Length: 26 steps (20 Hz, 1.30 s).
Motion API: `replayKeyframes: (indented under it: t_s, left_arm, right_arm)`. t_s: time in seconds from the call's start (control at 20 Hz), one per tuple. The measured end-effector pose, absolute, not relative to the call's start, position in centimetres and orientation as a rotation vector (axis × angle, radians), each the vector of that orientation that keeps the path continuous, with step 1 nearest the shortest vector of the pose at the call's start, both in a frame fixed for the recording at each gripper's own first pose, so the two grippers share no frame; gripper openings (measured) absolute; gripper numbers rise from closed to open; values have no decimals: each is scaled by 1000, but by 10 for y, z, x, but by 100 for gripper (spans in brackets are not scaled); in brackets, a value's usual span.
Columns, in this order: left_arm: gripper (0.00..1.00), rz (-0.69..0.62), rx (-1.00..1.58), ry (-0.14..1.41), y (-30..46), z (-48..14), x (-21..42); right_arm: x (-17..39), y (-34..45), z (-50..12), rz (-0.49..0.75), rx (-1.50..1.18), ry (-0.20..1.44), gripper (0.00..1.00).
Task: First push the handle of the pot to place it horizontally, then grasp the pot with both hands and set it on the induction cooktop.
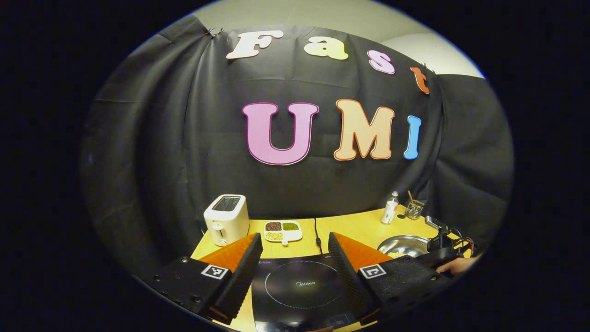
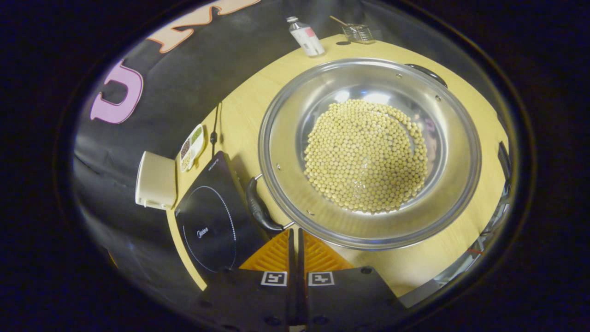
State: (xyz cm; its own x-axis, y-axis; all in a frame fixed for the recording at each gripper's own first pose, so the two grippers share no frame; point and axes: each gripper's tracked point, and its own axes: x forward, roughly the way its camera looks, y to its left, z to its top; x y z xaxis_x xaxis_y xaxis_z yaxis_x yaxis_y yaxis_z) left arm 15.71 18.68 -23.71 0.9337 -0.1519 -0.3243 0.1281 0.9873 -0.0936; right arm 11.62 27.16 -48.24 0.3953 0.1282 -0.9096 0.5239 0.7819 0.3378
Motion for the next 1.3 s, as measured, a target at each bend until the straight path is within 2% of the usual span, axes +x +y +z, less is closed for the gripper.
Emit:
replayKeyframes:
  t_s: [0.3, 0.55, 0.6, 0.75, 0.9, 1.1, 1.15, 1.25, 1.3]
  left_arm:
    - [89, -210, -117, 380, 156, -245, 152]
    - [89, -306, -179, 514, 104, -275, 139]
    - [89, -320, -187, 534, 94, -280, 137]
    - [89, -341, -200, 594, 64, -297, 136]
    - [90, -339, -234, 686, 30, -318, 131]
    - [90, -293, -256, 778, -7, -339, 131]
    - [90, -281, -257, 793, -17, -345, 133]
    - [90, -249, -240, 825, -32, -359, 136]
    - [90, -232, -231, 838, -37, -364, 136]
  right_arm:
    - [111, 258, -455, -150, 603, 1075, 3]
    - [106, 183, -434, -208, 431, 963, 0]
    - [103, 165, -430, -226, 393, 955, 12]
    - [111, 108, -417, -258, 257, 907, 20]
    - [127, 61, -404, -250, 115, 866, 38]
    - [151, 21, -399, -185, -15, 828, 45]
    - [156, 13, -402, -164, -30, 828, 48]
    - [162, 2, -408, -116, -49, 835, 63]
    - [167, -5, -412, -98, -67, 830, 64]
